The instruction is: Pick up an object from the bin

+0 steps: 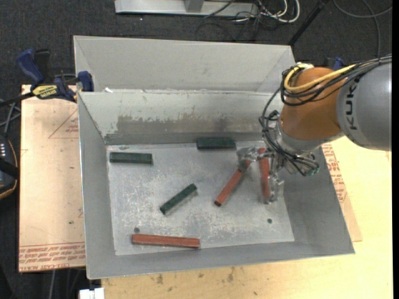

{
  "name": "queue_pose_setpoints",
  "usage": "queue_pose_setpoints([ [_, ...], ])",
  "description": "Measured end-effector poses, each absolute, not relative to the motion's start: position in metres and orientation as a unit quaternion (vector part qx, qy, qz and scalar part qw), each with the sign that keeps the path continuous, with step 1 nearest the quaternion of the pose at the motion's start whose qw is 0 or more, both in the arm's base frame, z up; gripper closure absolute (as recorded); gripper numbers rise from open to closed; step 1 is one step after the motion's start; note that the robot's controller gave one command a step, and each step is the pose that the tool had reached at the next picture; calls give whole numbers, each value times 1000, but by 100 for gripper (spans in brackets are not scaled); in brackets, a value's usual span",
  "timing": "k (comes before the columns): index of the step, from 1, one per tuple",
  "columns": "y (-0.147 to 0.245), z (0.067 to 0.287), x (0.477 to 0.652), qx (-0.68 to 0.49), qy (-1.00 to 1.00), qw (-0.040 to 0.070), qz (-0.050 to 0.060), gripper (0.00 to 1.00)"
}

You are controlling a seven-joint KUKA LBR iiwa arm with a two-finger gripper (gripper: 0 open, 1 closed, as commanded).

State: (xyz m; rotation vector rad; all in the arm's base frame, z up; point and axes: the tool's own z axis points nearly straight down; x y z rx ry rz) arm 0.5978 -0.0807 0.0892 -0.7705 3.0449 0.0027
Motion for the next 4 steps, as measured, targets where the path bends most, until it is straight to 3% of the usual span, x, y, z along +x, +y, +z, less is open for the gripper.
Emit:
queue_pose_setpoints([
  [1, -29, 73, 644, -373, 928, 5, -1, 100],
  [2, -30, 72, 642, -373, 928, 3, 0, 0],
  [3, -30, 72, 642, -373, 928, 3, 0, 0],
  [4, 9, 113, 635, -366, 930, -1, 1, 0],
])
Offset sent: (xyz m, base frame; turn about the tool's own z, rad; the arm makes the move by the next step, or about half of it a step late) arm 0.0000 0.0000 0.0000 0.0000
